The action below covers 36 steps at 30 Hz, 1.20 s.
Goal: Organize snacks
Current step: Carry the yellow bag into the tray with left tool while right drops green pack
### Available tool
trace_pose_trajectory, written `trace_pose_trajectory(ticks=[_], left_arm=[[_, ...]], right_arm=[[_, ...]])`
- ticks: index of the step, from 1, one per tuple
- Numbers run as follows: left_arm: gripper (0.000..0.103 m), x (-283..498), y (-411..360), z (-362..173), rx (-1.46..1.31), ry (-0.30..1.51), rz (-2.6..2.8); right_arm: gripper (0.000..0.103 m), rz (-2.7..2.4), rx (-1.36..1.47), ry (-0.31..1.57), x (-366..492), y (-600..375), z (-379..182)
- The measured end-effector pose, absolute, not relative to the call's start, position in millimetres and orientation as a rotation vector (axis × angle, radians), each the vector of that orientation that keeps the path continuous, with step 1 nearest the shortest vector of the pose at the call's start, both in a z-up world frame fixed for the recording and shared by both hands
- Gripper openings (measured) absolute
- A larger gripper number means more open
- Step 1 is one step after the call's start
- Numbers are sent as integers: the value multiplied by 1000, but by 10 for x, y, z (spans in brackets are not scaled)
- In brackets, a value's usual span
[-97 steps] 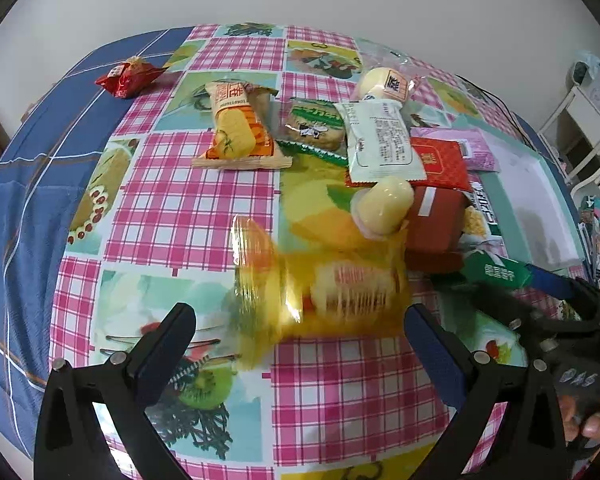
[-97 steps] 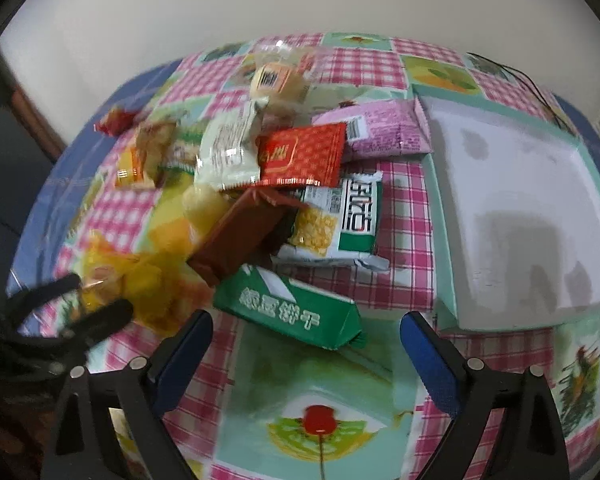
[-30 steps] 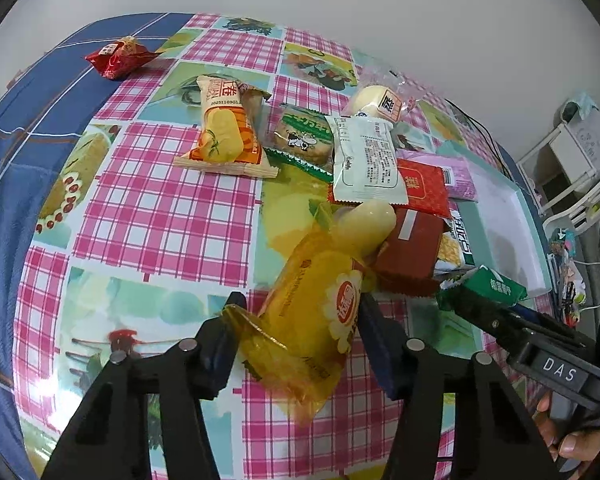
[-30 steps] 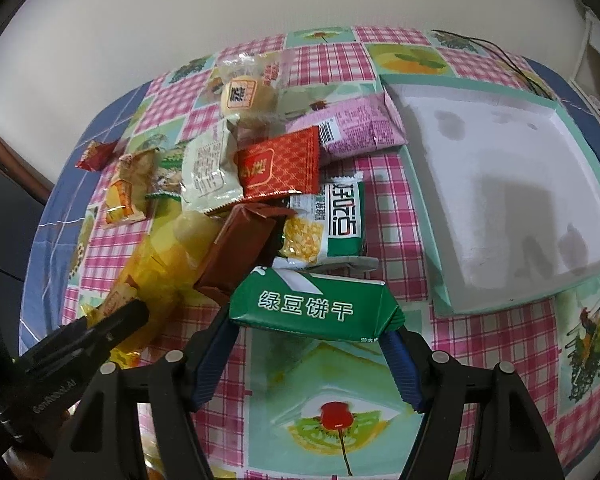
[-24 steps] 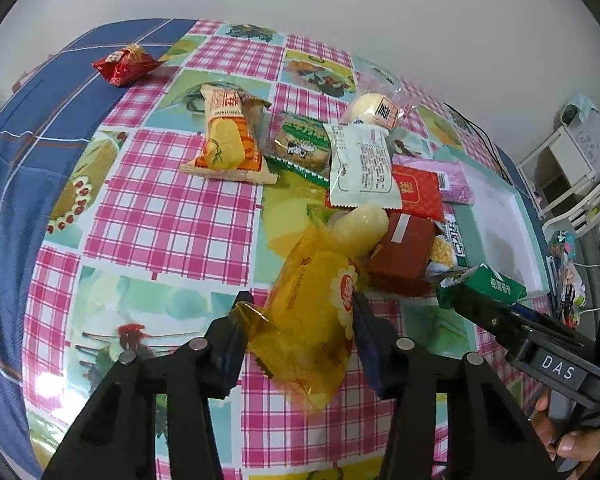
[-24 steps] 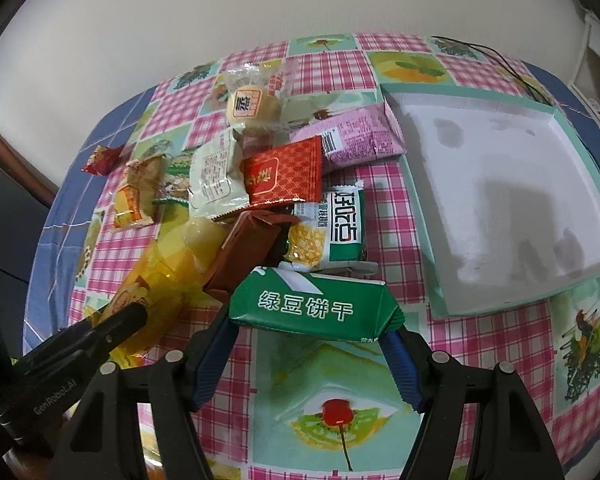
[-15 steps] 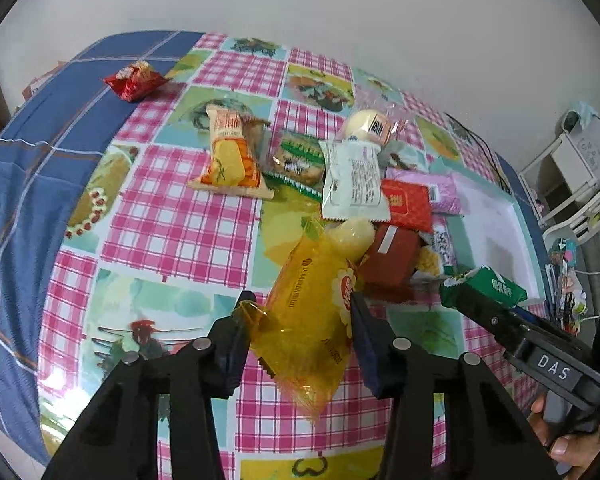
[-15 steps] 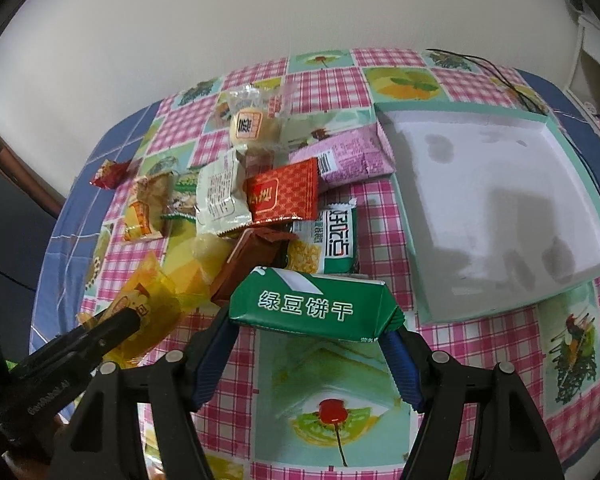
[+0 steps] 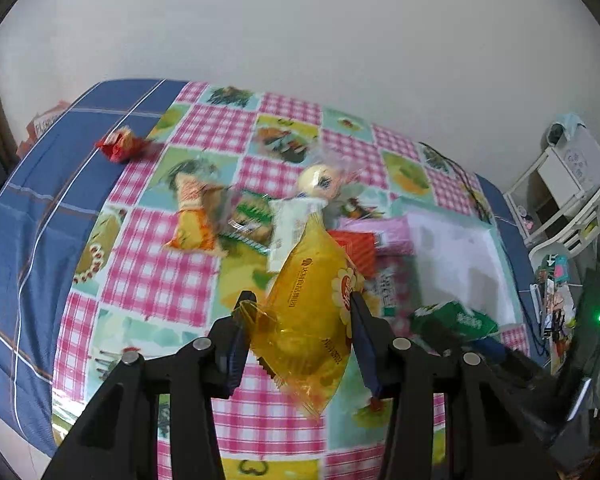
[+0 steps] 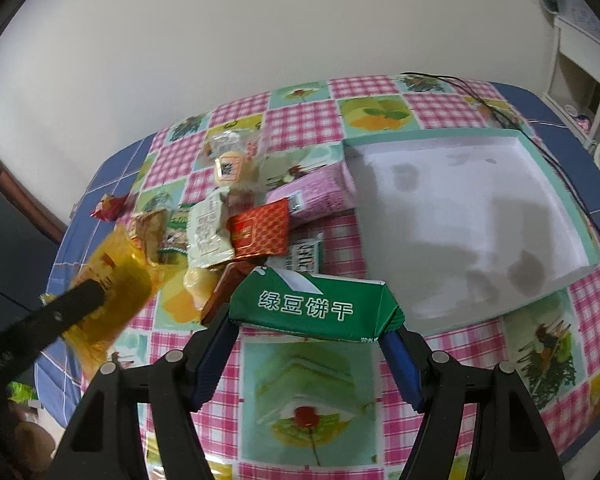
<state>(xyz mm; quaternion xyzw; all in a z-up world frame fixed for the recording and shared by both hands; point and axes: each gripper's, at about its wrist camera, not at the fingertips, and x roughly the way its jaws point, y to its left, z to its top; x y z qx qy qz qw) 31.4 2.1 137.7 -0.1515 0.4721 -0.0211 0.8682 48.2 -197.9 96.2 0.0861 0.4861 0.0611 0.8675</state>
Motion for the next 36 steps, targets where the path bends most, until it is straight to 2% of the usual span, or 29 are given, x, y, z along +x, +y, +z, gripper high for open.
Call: trace_pose_trajectory(ticks=[16,24,36], left_arm=[[48,967,-1175,1665,-253,959,-141],[48,1372,-1878,1477,-262,952,-239],[48,1870,-2269,772,-225,999,-282]], right_arm=[[73,-139,238,986,757,-2865,1011],[73,-288,287,984,957,-3465,866],[73,-398,280,956,1377,-4040,503]])
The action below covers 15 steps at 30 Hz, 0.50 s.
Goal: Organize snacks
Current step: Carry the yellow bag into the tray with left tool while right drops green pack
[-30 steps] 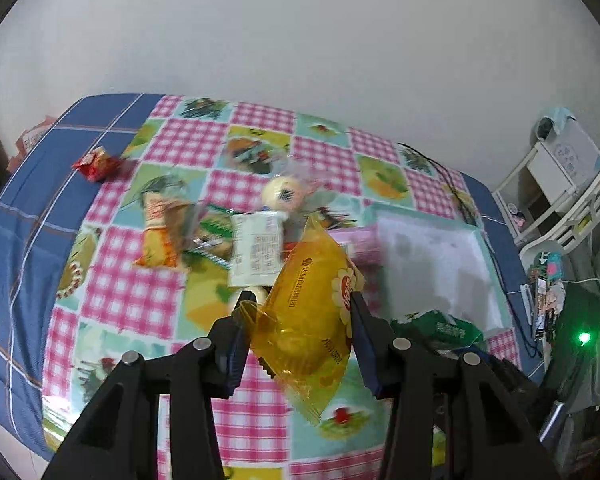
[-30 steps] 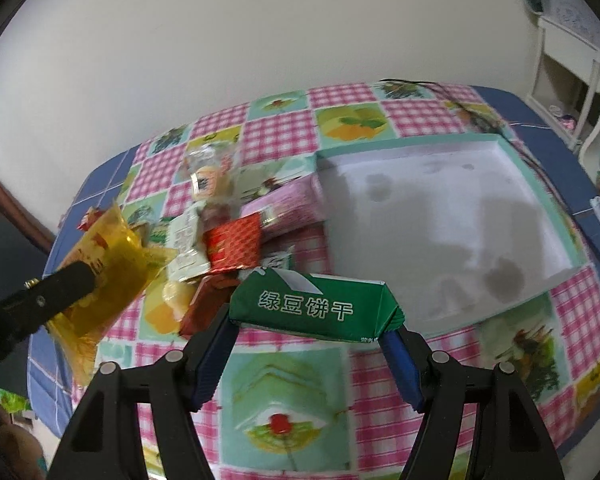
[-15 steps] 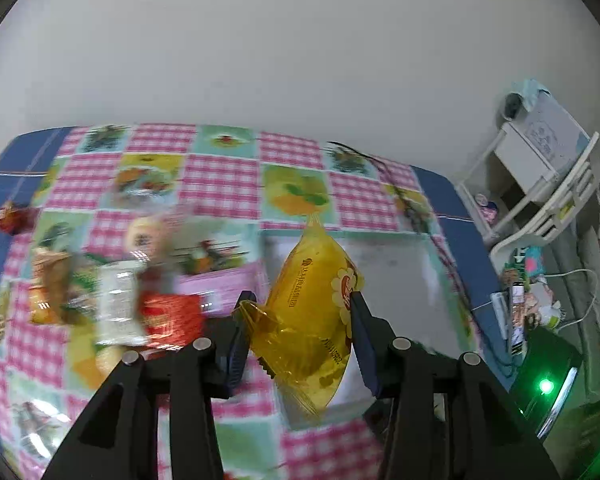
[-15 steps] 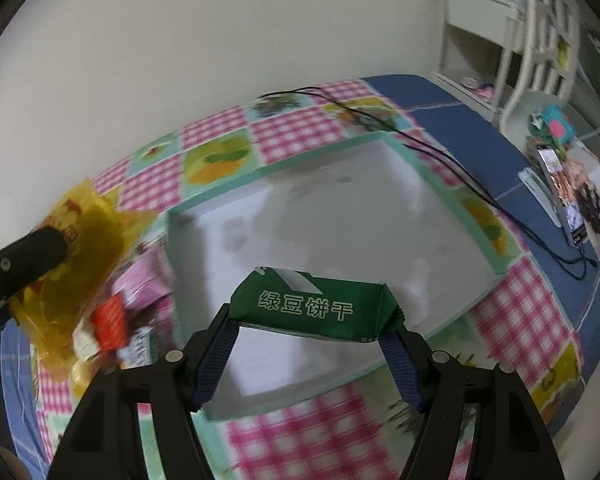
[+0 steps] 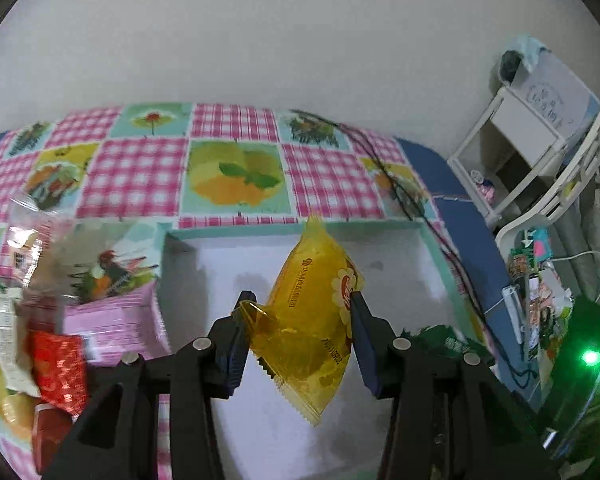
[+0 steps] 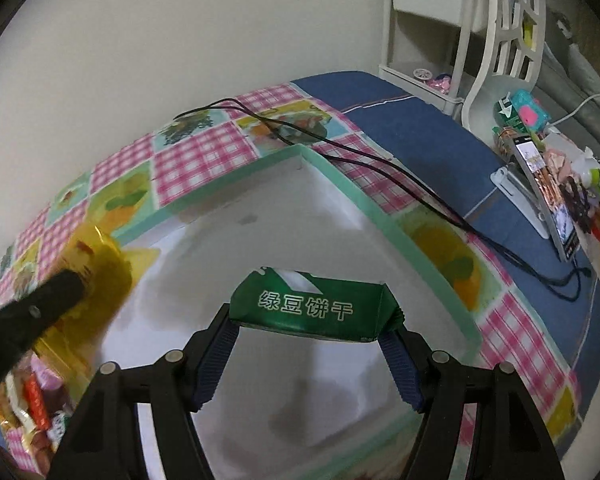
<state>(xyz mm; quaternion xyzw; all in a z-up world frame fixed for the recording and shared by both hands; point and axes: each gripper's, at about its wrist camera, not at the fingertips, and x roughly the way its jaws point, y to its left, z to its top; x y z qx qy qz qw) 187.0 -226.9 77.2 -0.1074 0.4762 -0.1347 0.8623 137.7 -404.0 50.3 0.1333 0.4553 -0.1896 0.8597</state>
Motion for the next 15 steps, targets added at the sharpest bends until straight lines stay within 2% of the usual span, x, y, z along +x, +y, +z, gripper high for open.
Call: trace_pose_trajectory(ticks=[7,15], left_arm=[[48,1981,-2349,563,-231,1038,-289],[57,1875,-2302,762,-178,1057,-242]], right_arm=[[73,-409,268,971,1507,-4114,372],[75,-392,277,1008,1432,-4078,480]])
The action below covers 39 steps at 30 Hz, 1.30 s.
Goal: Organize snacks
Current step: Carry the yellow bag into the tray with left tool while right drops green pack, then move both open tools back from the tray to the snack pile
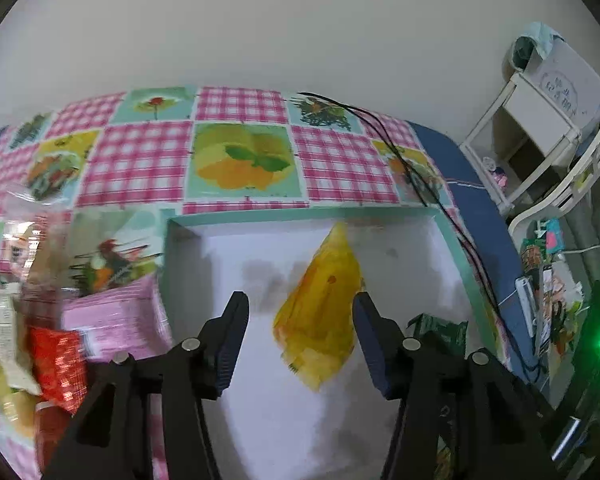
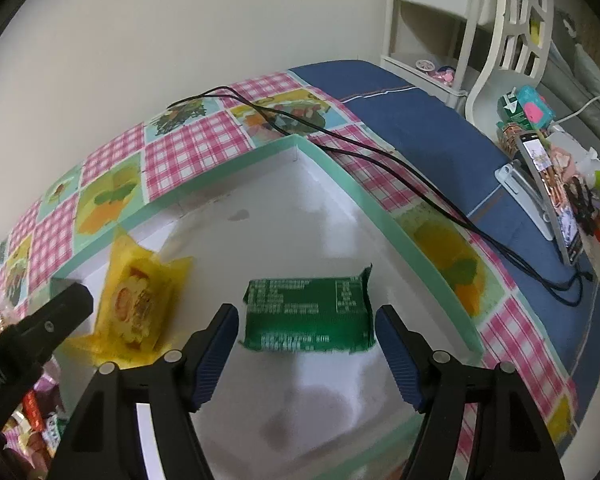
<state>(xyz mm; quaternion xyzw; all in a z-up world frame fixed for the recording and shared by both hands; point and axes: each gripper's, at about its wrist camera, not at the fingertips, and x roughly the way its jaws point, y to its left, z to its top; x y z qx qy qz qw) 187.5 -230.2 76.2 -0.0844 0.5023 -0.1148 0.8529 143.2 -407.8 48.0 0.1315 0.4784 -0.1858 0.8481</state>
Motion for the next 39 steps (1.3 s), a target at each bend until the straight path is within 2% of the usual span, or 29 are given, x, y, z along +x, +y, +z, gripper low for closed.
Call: trace_pose_trajectory(ticks=[4,7,10,12,14,17,39], left_arm=[[67,1739,-2211,925,-138,1059,-193],[70,1591,-2091,1010,-141,1050,-153],[85,1441,-1948,1041,-138,1043,-122],[88,1352,-1843,1061,-132,1031,-84],[93,1267,-1720,1072,-139,1021,-43],[100,1137,-1525,1068,-159,1004,21],[100,480,-700,935,-51,1002,318]], right_arm=[[80,-360,273,1015,1302,-3999,599],[81,-347,277,1027,1195,-3934,659],[81,-320,271,1047,1101,-3835,674],[84,-297,257,1063,1047,-3753,668],[96,-283,245,1069,982,-3672,670],[101,-269,230,1069,894,-3564,689],[103,-135,244,1092,448,-3060,618]])
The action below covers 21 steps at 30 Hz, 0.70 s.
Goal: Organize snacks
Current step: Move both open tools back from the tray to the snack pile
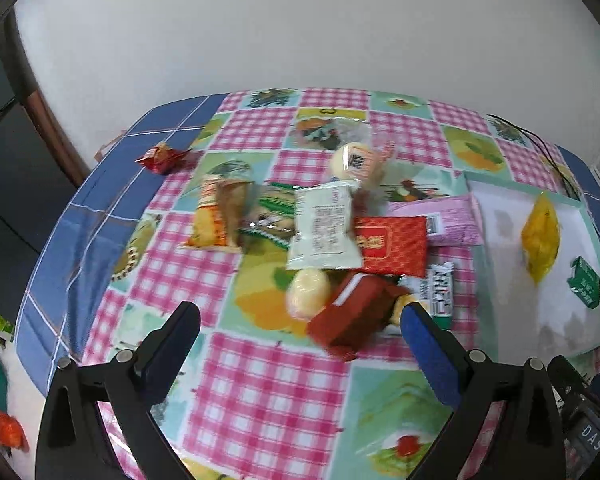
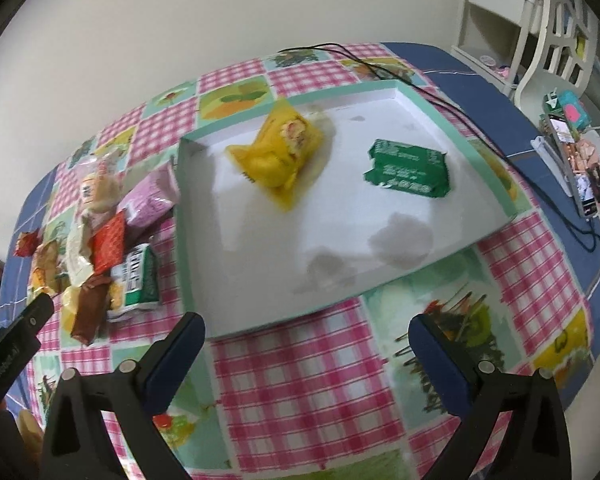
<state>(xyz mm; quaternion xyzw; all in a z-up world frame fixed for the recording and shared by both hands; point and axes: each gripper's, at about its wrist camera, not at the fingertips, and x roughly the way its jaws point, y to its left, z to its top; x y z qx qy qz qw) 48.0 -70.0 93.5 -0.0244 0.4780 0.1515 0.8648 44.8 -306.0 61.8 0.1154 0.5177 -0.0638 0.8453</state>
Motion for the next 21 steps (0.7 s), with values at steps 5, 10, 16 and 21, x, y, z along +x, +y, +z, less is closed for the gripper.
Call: trace_pose_trajectory(ticks=[5,10,16,21], left_arm=[[100,390,-506,955,-60,999,338],[100,331,-188,926,-129,1011,378],[100,317,138,913,-193,1008,425],[100,375,181,885,-188,1029,396]], right_arm=[[103,-78,267,1076,418,-2823,631],[103,39,248,1086,470,-2464,651],[103,156,223,1090,515,-2065,640],[103,212,218,1082,544,-1810,648]])
